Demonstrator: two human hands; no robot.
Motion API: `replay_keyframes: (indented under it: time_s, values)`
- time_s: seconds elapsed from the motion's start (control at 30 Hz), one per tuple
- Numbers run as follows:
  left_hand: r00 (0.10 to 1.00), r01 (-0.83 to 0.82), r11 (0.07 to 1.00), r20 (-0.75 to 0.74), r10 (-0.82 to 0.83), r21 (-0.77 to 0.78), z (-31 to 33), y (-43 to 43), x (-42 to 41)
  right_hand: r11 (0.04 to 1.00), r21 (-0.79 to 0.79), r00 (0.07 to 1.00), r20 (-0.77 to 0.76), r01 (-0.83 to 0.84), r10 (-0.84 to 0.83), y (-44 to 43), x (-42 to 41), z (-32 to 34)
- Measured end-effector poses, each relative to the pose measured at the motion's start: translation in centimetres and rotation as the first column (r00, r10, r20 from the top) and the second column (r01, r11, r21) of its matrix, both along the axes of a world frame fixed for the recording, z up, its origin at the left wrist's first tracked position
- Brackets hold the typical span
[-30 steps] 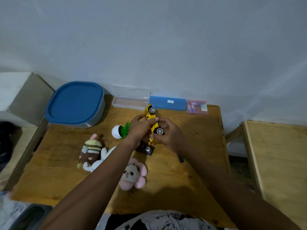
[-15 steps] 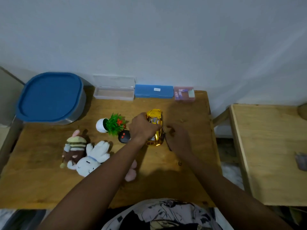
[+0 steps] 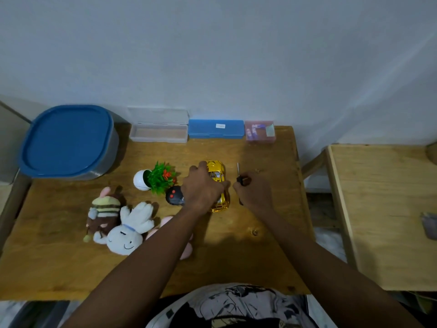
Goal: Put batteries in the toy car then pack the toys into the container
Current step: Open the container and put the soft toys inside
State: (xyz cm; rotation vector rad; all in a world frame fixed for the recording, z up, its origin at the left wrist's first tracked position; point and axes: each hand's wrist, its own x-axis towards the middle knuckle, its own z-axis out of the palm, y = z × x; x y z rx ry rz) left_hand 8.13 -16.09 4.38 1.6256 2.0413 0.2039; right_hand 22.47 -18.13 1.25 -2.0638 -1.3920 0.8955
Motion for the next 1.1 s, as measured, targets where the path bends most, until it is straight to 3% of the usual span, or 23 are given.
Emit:
replay_keyframes:
  time_s: [0.13, 0.23, 0.43, 0.67, 0.87, 0.93, 1.03, 1.1]
  values:
    - [0.999, 0.016, 0.997, 0.046, -0.019, 0.073, 1.0, 0.7, -1.9, 0.992, 0.045, 0.992, -0.047, -0.115, 0.117, 2.4, -0.7, 1.1]
    - [0.997, 0.044, 0.986, 0.055, -0.053, 0.162, 1.8, 2.7, -5.0, 0.966, 0.072, 0.969, 0.006, -0.247, 0.247, 5.4, -2.1, 2.3]
    - [0.988, 0.094, 0.974, -0.138, -0.066, 0.206, 2.2, 9.1, -13.4, 0.858, 0.097, 0.857, 0.176, -0.505, 0.484, 13.0, -7.6, 3.7]
    - [0.891, 0.32, 0.928, -0.395, -0.225, 0.192, -0.2, 14.7, -19.0, 0.785, 0.143, 0.763, 0.392, -0.603, 0.515, 19.1, -14.5, 1.2]
    - [0.869, 0.406, 0.883, -0.396, -0.295, 0.233, -1.1, 17.3, -20.3, 0.759, 0.07, 0.692, 0.472, -0.647, 0.546, 20.4, -16.8, -1.2]
    - [0.867, 0.424, 0.869, -0.392, -0.307, 0.255, -1.4, 17.4, -20.9, 0.774, 0.112, 0.724, 0.457, -0.623, 0.517, 20.2, -16.7, -1.5]
    - [0.876, 0.415, 0.863, -0.381, -0.295, 0.286, -1.6, 17.2, -21.4, 0.763, 0.374, 0.822, 0.452, -0.528, 0.347, 19.1, -15.7, -1.2]
    - [0.885, 0.403, 0.864, -0.371, -0.282, 0.303, -1.4, 17.1, -21.3, 0.763, 0.427, 0.835, 0.485, -0.486, 0.261, 18.3, -15.0, -0.6]
